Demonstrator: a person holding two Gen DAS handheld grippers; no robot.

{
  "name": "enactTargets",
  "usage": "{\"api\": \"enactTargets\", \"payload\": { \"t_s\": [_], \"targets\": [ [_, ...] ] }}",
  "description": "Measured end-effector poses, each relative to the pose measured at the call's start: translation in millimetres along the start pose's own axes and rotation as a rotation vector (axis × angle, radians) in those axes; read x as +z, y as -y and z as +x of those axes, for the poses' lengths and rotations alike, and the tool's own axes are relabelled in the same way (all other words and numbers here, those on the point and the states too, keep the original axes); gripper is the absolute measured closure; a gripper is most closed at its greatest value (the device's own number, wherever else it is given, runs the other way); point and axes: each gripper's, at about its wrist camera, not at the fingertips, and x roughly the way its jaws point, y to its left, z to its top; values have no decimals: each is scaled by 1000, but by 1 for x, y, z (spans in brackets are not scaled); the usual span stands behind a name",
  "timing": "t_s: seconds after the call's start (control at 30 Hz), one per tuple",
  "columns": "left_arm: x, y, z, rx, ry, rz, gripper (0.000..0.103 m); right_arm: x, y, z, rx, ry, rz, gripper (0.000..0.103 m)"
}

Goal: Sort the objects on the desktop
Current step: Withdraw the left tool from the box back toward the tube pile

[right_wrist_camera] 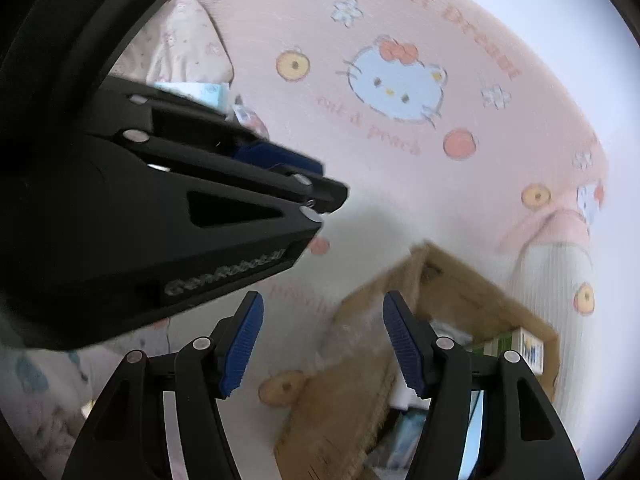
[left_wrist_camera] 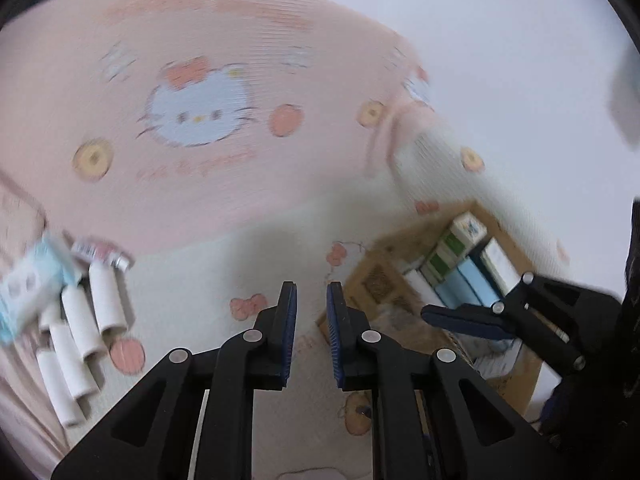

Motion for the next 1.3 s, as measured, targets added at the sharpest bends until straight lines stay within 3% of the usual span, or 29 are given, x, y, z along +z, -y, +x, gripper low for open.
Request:
{"api": "enactTargets", "payload": {
  "t_s": [0.1, 0.23, 0.33, 0.53, 0.6, 0.67, 0.73, 0.8, 1.03, 1.2, 1.3],
  "targets": [
    [-2, -29, -14, 18, 48, -61, 86, 8, -14, 2, 18, 34, -1, 43],
    [-17, -60, -34, 105, 71, -28, 85, 21, -27, 16, 125, 18, -2, 43],
    [-40, -85, -43, 178, 63, -11, 77, 22, -44, 32, 196, -20, -34, 43],
    [-79, -148, -53, 217, -5, -199, 75, 30, -68, 65, 235, -30, -74, 43],
    [-86, -166, -57, 223, -11, -265, 70, 40, -67, 71, 271, -3, -49, 43],
    [-90, -178, -64, 215, 15, -304, 55, 49, -64, 72, 367, 34, -1, 43],
    [-89, -186, -69, 200, 37, -320, 48, 55, -63, 71, 421, 77, 31, 43],
    [-88, -193, -73, 200, 60, -332, 47, 61, -68, 70, 460, 135, 20, 42],
    [-94, -213, -62, 205, 35, -390, 46, 66, -102, 75, 395, 301, -126, 42],
    [-96, -214, -41, 175, 20, -380, 46, 63, -100, 106, 328, 317, -59, 42],
    [-95, -218, -20, 152, -3, -389, 46, 63, -91, 131, 330, 342, 55, 42]
  ]
}}
